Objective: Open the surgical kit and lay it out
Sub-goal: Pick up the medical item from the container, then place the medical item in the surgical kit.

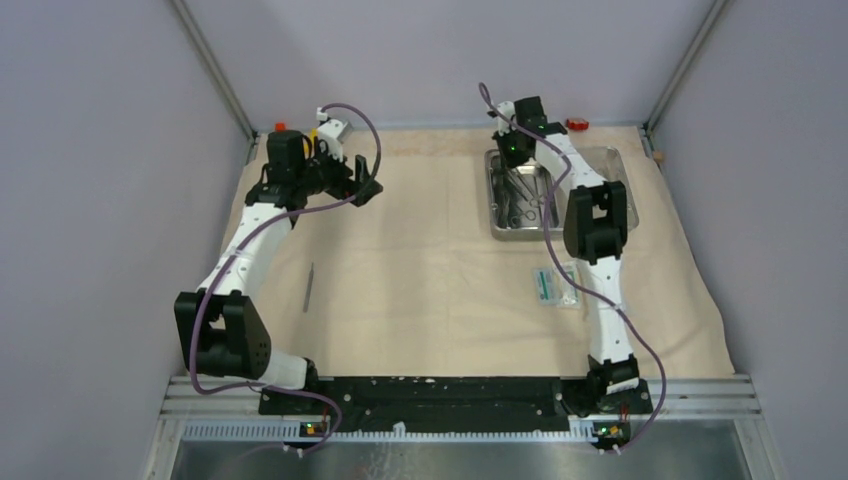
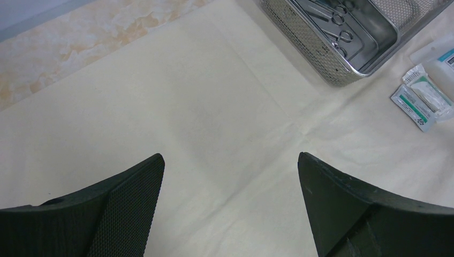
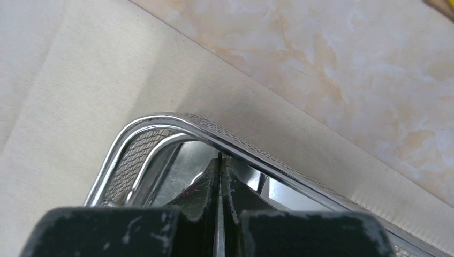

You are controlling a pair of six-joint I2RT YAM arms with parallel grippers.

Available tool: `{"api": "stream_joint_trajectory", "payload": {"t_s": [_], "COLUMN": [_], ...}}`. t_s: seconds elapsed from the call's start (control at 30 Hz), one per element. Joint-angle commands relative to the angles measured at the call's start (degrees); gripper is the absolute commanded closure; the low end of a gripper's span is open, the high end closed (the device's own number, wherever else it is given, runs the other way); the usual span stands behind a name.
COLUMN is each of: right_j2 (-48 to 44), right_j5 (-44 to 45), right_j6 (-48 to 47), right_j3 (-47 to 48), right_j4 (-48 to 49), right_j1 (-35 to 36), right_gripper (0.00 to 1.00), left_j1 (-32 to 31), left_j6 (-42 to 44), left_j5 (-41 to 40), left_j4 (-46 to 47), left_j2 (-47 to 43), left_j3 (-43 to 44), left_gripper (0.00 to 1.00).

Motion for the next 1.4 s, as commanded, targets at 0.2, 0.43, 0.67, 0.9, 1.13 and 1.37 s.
{"api": "stream_joint_trajectory", "payload": {"t_s": [0.2, 0.43, 0.67, 0.9, 1.13, 1.37], "right_j2": [-11.42, -17.41, -27.04, -32.15, -36.17, -39.15], "right_j5": [-1.1, -1.29, -1.14, -4.27, -11.25, -16.23], "right_j6": [4.17, 6.5, 10.88, 16.34, 25.77, 33.17], "right_j3": [1.72, -1.1, -11.13, -15.76, -21.99, -27.58], "right_j4": [1.31, 2.1, 7.58, 9.41, 12.59, 17.07], "right_j1": [-0.2, -0.03, 2.08, 3.58, 4.06, 4.13], "right_gripper": [1.0, 1.0, 1.0, 1.0, 1.0, 1.0], "left_j1": [-1.34, -3.94, -8.58, -15.8, -20.8, -23.26], "left_j6": [-0.13, -4.45, -12.4, -13.43, -17.2, -22.87], "left_j5": [1.67, 1.1, -0.43, -1.26, -1.18, -1.85], "left_j4": [3.09, 5.2, 8.28, 9.6, 10.2, 12.31], "left_j2": [0.66, 2.55, 8.0, 16.14, 25.58, 31.38], "left_j3": [2.16, 4.29, 9.1, 17.17, 27.21, 31.95], "left_gripper": [0.01, 0.01, 0.01, 0.04, 0.07, 0.17]}}
